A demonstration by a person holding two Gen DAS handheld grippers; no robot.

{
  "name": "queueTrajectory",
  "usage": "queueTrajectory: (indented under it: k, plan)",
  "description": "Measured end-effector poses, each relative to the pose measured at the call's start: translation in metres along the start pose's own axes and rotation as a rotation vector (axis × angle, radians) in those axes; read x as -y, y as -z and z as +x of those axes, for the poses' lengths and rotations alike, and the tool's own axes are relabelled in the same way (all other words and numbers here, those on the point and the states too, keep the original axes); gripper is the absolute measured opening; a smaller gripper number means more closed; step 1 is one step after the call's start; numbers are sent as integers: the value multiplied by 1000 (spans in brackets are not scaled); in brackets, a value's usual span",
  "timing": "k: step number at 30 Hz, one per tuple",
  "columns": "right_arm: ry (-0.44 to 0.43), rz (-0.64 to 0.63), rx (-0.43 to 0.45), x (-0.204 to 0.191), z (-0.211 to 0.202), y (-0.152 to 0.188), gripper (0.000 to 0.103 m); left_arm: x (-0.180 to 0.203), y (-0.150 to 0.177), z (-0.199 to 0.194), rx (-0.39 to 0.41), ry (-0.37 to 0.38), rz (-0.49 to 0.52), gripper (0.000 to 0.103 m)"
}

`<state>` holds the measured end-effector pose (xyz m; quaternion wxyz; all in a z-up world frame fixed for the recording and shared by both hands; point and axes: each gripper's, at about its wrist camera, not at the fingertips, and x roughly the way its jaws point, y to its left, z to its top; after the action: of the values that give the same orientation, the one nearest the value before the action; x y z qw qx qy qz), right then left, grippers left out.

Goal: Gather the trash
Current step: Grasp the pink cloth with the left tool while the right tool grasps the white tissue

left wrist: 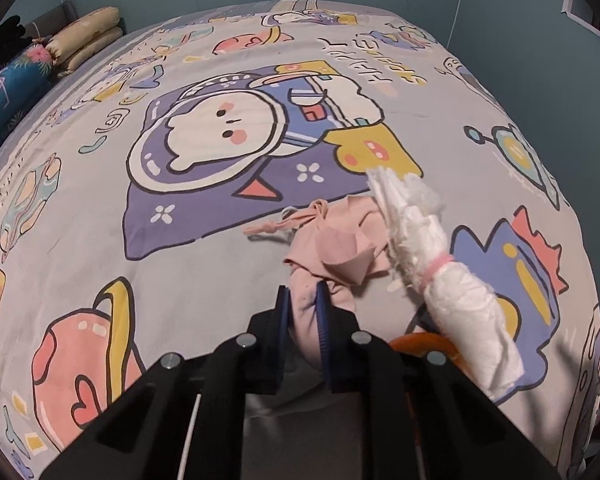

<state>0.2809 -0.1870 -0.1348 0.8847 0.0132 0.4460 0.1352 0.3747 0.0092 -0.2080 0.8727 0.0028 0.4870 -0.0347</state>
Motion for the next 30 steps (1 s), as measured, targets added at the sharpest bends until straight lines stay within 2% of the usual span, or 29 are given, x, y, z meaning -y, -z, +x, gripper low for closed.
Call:
queueTrajectory:
  k: [6, 18, 20, 26, 30]
  plan:
    - [-15, -54, -56, -21, 42, -9, 52, -12, 1, 6, -5, 23, -12, 12]
    - [-20, -128, -151, -38, 93, -20, 27, -23, -8, 15, 0, 47, -39, 10]
    - [-22, -134, -164, -41, 100, -22, 20, -25, -10, 16, 1, 47, -47, 10]
    - [-12, -145, -161, -48, 111, -26, 9, -35, -16, 17, 5, 46, -73, 10]
    - [-2, -126, -151, -45, 114, -31, 8, -40, -20, 14, 23, 25, -79, 9]
